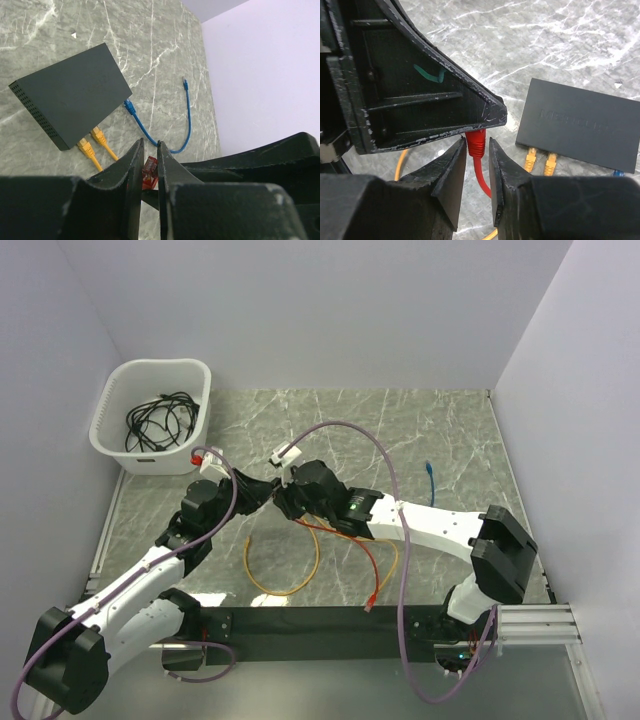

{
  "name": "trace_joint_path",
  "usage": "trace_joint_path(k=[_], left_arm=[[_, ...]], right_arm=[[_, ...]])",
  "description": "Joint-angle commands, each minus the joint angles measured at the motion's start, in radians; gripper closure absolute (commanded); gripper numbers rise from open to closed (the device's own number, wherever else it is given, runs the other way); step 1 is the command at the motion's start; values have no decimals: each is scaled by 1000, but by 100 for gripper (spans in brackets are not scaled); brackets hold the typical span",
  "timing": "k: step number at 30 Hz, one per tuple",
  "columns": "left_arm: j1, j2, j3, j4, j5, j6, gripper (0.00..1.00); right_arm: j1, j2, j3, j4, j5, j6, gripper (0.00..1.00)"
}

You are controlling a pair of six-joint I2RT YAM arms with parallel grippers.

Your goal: Insert the plug into the switch port

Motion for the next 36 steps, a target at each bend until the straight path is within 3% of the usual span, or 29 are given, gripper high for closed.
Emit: trace_joint_path(k=[1, 13, 16, 27, 32, 36], left_arm=[[-4, -4, -6, 41, 7, -10, 99], [-4, -1, -9, 40, 1, -7, 100], [-4, -4, -12, 37, 0, -2, 100], [-4, -61, -34, 15, -31, 28, 92], [-4, -110, -63, 70, -8, 70, 68], [-3, -139, -62, 65, -17, 114, 29]], right_arm=[[9, 15, 59, 20, 28, 16, 68], [11, 12, 61, 23, 48, 22, 88], [12, -3, 47, 40, 49, 25, 99], [12, -67, -31, 17, 109, 22, 100], [12, -170, -114, 12, 198, 14, 100], [5, -267, -215, -17, 287, -1, 100]])
